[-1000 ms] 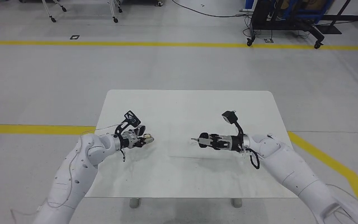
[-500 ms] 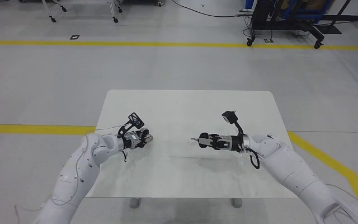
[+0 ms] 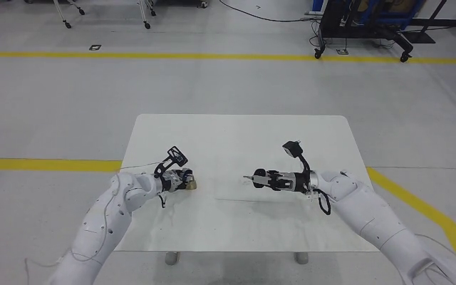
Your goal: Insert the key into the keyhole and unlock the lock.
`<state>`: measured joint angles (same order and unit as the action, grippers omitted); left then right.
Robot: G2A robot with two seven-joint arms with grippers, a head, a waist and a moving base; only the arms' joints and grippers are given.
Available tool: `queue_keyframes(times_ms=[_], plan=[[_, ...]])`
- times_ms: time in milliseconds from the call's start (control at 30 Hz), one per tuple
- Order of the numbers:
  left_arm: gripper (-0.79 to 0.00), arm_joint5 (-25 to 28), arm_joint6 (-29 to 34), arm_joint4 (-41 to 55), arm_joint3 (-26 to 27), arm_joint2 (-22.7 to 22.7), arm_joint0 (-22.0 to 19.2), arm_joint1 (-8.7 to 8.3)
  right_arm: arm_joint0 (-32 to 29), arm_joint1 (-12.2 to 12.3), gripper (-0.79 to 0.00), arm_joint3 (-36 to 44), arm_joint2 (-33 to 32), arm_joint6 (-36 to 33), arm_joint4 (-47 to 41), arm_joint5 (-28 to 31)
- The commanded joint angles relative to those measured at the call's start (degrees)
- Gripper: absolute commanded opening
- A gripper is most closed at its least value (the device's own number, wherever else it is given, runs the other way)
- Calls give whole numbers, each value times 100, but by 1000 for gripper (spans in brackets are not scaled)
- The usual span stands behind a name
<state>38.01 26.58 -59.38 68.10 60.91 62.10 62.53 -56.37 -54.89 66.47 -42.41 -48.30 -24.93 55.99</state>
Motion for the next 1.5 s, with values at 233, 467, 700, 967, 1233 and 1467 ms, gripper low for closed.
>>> queue_keyframes(times_ms=[233, 467, 700, 967, 1233, 1467], plan=[[-785, 89, -359, 1185, 104, 429, 113, -30, 0, 0, -785, 0, 0, 0, 0, 0], [-785, 89, -359, 1185, 104, 429, 113, -30, 0, 0, -785, 0, 0, 0, 0, 0], [-785, 130, 455, 4091, -425, 200, -12, 153, -190, -24, -785, 77, -102, 403, -416, 29], [-785, -571, 2633, 7574, -1772, -86, -1136, 408, -8, -235, -785, 44, -16, 990, -79, -439], [-785, -531, 2594, 7331, -1895, -168, -1324, 434, 13, -243, -785, 42, -21, 1021, -69, -466], [-785, -1887, 2729, 8758, -1816, -185, -945, 558, -44, -330, -785, 194, 107, 1057, -28, -733]])
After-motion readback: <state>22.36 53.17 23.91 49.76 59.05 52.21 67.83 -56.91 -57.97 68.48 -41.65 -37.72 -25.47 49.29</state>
